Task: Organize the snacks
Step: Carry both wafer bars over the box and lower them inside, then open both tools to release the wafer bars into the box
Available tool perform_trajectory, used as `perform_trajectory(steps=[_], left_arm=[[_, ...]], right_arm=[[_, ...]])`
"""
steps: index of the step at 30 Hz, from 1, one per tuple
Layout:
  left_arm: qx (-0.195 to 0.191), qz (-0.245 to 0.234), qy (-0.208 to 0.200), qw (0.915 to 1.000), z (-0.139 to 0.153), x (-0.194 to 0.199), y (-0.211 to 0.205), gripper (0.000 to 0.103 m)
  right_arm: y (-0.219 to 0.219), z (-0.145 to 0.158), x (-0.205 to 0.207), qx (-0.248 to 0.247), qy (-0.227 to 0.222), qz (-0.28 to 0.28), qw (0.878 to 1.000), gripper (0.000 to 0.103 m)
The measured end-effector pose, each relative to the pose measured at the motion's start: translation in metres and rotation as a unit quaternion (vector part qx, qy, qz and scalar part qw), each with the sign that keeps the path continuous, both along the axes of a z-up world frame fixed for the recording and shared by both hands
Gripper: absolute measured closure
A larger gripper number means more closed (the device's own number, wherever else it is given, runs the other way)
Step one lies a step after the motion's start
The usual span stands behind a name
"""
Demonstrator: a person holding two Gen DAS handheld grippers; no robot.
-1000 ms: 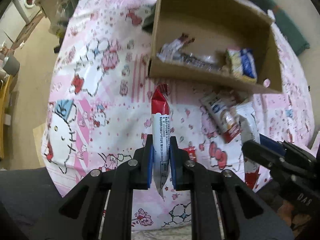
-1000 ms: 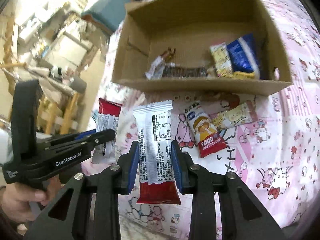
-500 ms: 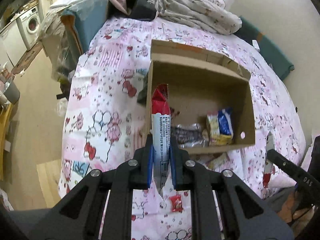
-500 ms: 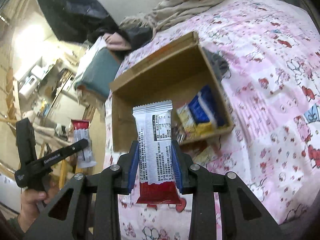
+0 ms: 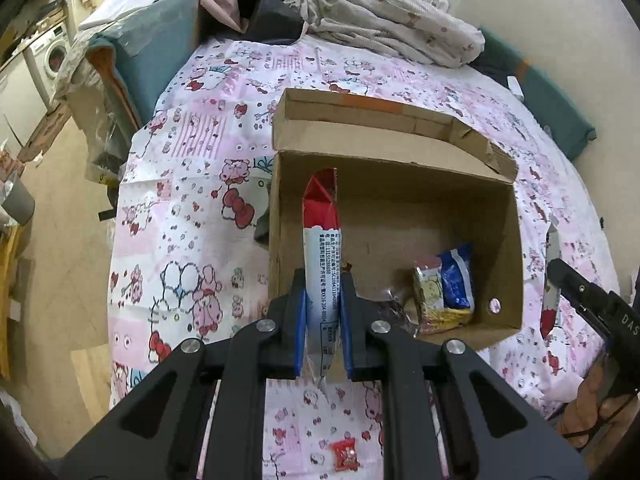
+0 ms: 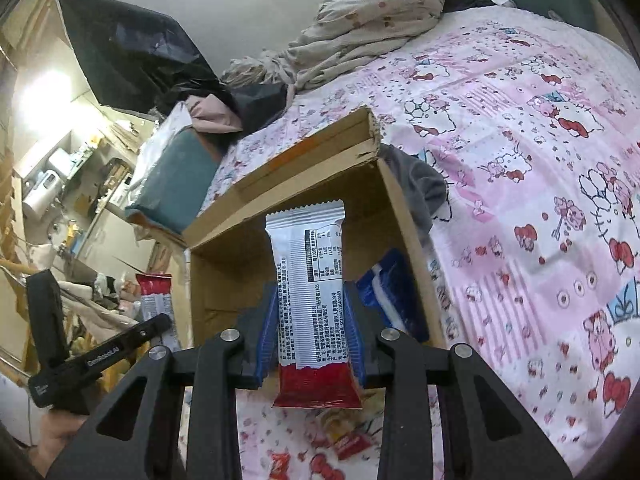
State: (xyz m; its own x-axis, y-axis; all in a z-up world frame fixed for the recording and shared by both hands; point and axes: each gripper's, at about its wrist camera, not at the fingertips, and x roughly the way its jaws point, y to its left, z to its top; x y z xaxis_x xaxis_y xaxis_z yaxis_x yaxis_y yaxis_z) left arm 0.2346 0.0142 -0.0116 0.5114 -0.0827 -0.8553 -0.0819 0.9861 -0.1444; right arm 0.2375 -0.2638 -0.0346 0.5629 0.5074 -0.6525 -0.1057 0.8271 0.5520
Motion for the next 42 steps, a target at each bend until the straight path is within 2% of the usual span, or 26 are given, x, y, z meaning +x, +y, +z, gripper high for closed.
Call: perform_trajectory(steps=[6,14,18,25,32,34,36,37,38,39,40,41,42], left_arm=[[0.018,-0.009,-0.004,0.9998,-0.012,0.023,-0.013,0.091],[0.015,-0.021,-0.006,0.9997,-0.040,0.035,-0.024,0.091],[0.001,-0.029,-0.001,0.9996,-0.050,0.038,-0.027,0.091],[0.025,-0.029,-0.025,0.9989,-0.048,0.035,-0.028,0.091],[0.007,-0.013,-0.018,0.9997,-0.050,0.038,-0.020,0.090],[0.008,-0.013,-0.020,0.9997,-0.049,0.038,-0.020,0.090],[0.002,-0.014,-0.022,0.9996,-0.047,0.037,-0.020,0.089],[-0.002,-0.014,-0.020,0.9997,-0.047,0.037,-0.020,0.086],[-0.004,-0.013,-0.018,0.9997,-0.046,0.036,-0.021,0.076],[-0.006,-0.013,-0.018,0.9997,-0.045,0.035,-0.021,0.059],[-0.008,-0.012,-0.019,0.9997,-0.044,0.034,-0.022,0.050],[-0.007,-0.010,-0.022,0.9997,-0.042,0.032,-0.022,0.032],[-0.004,-0.008,-0.026,0.9996,-0.040,0.030,-0.023,0.021]], right_arm=[[0.000,-0.012,0.016,-0.015,0.006,-0.002,1.000,0.070],[0.002,-0.029,0.033,-0.039,0.017,0.000,0.999,0.070],[0.005,-0.040,0.035,-0.031,0.030,0.001,0.999,0.070],[0.016,-0.050,0.037,-0.046,0.042,0.013,0.998,0.069],[0.019,-0.050,0.037,-0.056,0.042,0.015,0.997,0.067],[0.019,-0.051,0.037,-0.051,0.044,0.016,0.998,0.062],[0.018,-0.051,0.037,-0.042,0.044,0.017,0.998,0.043],[0.018,-0.050,0.037,-0.036,0.042,0.017,0.998,0.041],[0.018,-0.048,0.037,-0.036,0.037,0.017,0.999,0.040],[0.018,-0.047,0.037,-0.038,0.033,0.017,0.999,0.035],[0.018,-0.045,0.036,-0.039,0.030,0.017,0.999,0.029],[0.018,-0.044,0.036,-0.038,0.028,0.017,0.999,0.016],[0.017,-0.042,0.035,-0.034,0.022,0.014,0.999,0.011]])
